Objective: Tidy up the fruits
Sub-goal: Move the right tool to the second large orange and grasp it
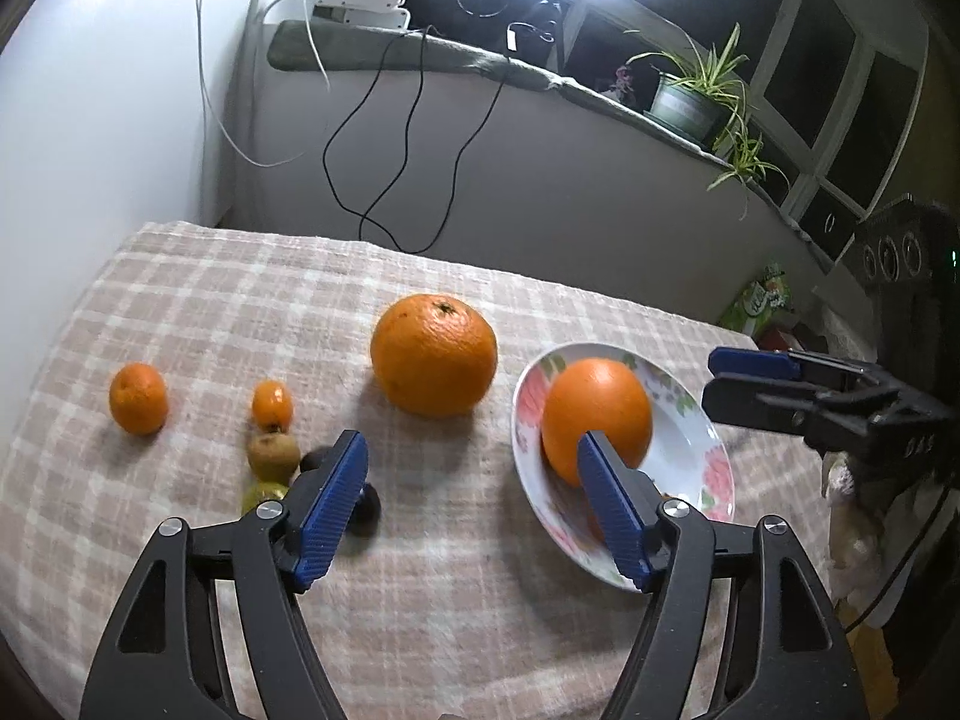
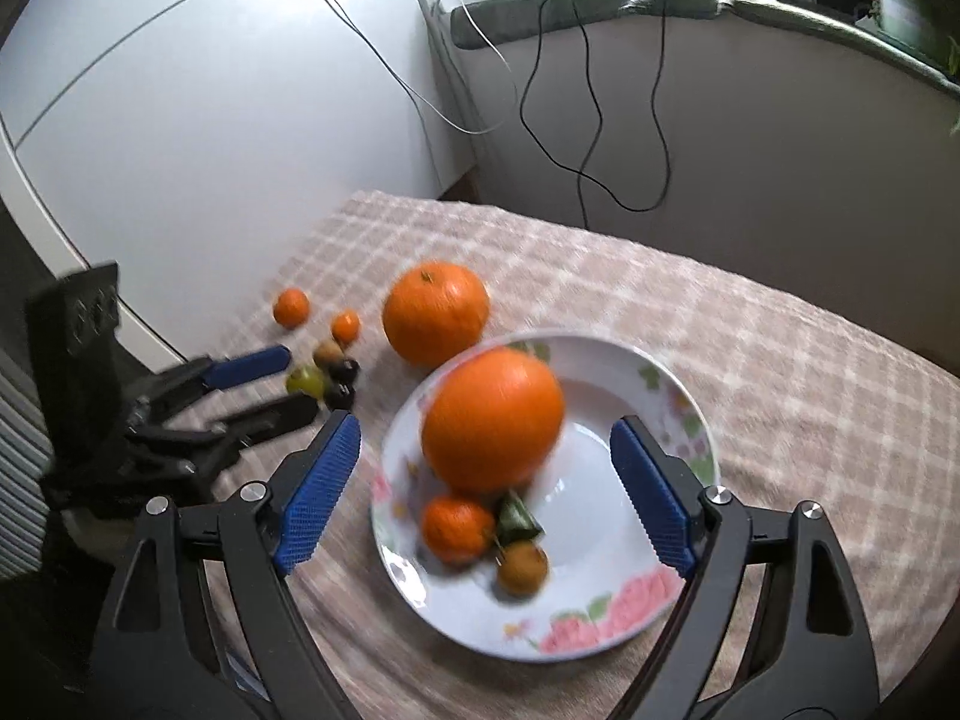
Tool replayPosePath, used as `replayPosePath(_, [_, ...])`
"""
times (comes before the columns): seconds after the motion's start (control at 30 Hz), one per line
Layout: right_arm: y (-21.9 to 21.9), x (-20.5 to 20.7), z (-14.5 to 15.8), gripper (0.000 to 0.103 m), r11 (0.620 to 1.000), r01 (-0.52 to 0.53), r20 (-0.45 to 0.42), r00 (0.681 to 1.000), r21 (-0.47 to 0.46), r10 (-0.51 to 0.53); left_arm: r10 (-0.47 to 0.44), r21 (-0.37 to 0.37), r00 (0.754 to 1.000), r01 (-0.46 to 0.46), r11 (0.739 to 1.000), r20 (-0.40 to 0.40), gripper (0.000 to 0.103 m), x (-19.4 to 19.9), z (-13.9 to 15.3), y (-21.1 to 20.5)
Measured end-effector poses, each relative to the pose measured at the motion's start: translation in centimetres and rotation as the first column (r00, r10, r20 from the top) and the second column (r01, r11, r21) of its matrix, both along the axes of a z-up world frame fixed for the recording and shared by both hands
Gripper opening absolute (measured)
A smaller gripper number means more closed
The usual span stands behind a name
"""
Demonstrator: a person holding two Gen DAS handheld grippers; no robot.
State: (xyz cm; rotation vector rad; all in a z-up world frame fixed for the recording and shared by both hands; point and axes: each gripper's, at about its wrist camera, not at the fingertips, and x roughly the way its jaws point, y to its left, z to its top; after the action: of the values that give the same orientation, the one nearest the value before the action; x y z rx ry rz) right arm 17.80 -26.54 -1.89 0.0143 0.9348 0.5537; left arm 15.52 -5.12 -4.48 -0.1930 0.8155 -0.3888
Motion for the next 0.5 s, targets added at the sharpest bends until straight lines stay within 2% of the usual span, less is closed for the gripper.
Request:
replayPosePath(0.27, [2.8, 4.6, 0.1, 0.088, 0.999, -0.010, -0.088, 0.996, 0.050, 0.014, -0.017, -0.003, 1.000, 0.017, 1.000, -0.019, 0.072, 2.4, -0.5, -0.2])
replayPosePath(0.5, [4.7, 8.6, -1.8, 0.088, 0.995, 0.007, -0.213, 0.977, 0.102, 0.015, -0.017, -0.042, 0.998, 0.014, 0.999, -0.057, 0.072, 4.7, -1.4, 0.1])
